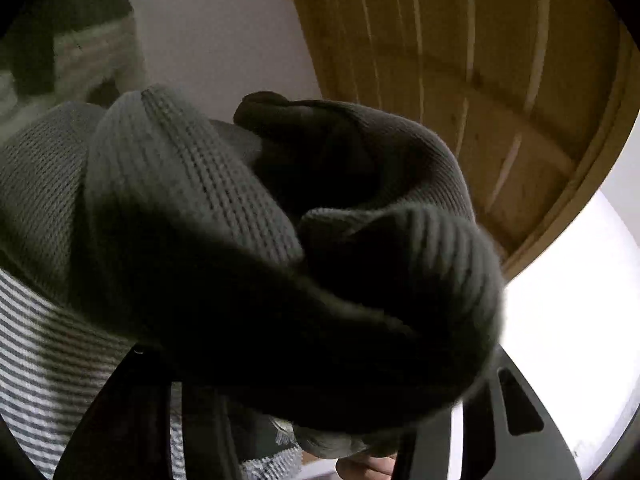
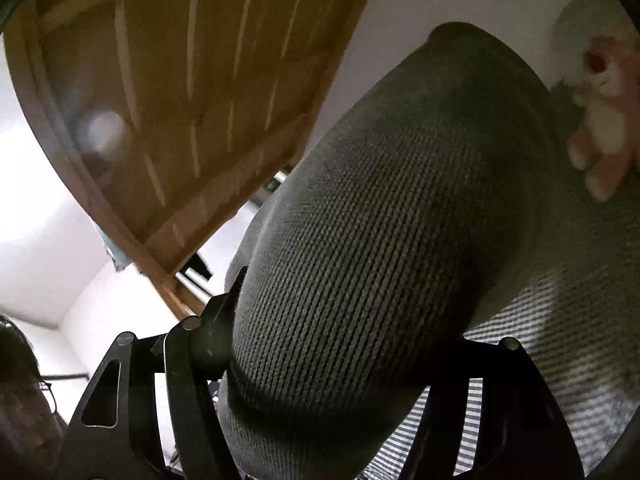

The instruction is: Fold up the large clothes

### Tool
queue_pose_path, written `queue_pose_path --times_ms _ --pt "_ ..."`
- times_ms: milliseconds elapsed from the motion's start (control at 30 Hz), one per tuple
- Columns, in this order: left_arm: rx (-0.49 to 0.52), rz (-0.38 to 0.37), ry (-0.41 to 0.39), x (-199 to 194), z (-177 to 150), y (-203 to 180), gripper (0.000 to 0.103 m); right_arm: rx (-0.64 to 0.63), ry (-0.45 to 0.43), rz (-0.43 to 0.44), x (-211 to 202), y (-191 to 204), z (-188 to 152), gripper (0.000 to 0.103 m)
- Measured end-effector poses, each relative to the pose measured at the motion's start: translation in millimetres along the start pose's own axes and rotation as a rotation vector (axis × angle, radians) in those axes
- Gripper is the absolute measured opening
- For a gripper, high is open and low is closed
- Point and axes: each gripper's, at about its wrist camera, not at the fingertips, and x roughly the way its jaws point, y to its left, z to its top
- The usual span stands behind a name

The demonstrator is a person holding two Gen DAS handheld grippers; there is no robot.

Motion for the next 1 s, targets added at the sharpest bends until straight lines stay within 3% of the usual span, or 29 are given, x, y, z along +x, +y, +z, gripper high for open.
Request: queue_pose_path --times_ms 133,367,433,500,600,667,700,733,767,800,833,867,900,1000 --pt "-0.005 -0.021 0.048 29.6 -32.9 -21.7 0.046 -0.003 -0.029 -0.034 -49.9 0.2 -1.7 0.062" --pt "0.057 -0.032 0.029 14.0 -47.0 -49.9 0.046 -0.036 -0.029 0.021 -95.5 6.5 -10.8 0.062" --pt "0.091 -0.001 0.014 15.3 -52.9 -49.3 0.046 -0.041 0.007 0.077 -97.6 -9.1 -15.5 0.063" --pt "0.113 0.08 -0.011 6.8 -72.1 -32.6 0.046 -0.015 0.039 0.121 -98.6 -42.3 -27.1 0.063" --pt "0.085 0.251 0.007 -3.7 -113.6 30.3 0.046 0.097 0.121 0.12 -82.1 -120.4 -67.1 0.063" --pt "0.028 0.393 0.073 -3.3 -140.0 87.2 0.046 0.231 0.191 0.011 -68.9 -187.1 -108.7 0.063" --pt "-0.022 0.461 0.122 -2.6 -153.2 117.6 0.046 0.322 0.237 -0.09 -63.2 -225.8 -136.6 0.064" --pt "-0.106 0.51 0.177 -1.4 -159.4 148.0 0.046 0.371 0.264 -0.148 -61.4 -245.7 -153.3 0.07" --pt "-0.23 0.501 0.213 -9.9 -175.8 181.2 0.049 0.41 0.287 -0.177 -62.5 -263.7 -174.2 0.078" --pt "-0.279 0.438 0.193 -20.6 -184.6 191.6 0.052 0.404 0.284 -0.167 -65.2 -264.5 -179.7 0.087" --pt "-0.238 0.439 0.197 -26.3 -187.1 181.9 0.063 0.381 0.269 -0.154 -72.3 -257.2 -182.3 0.092" --pt "-0.206 0.485 0.215 -28.6 -186.4 171.0 0.087 0.355 0.264 -0.18 -79.6 -246.4 -180.5 0.095" --pt "-0.182 0.501 0.237 -31.9 -184.8 156.5 0.099 0.299 0.308 -0.263 -85.2 -229.8 -176.5 0.096" --pt "0.02 0.576 0.321 -32.8 -160.4 84.5 0.097 0.033 0.408 -0.587 -86.6 -178.8 -167.8 0.096"
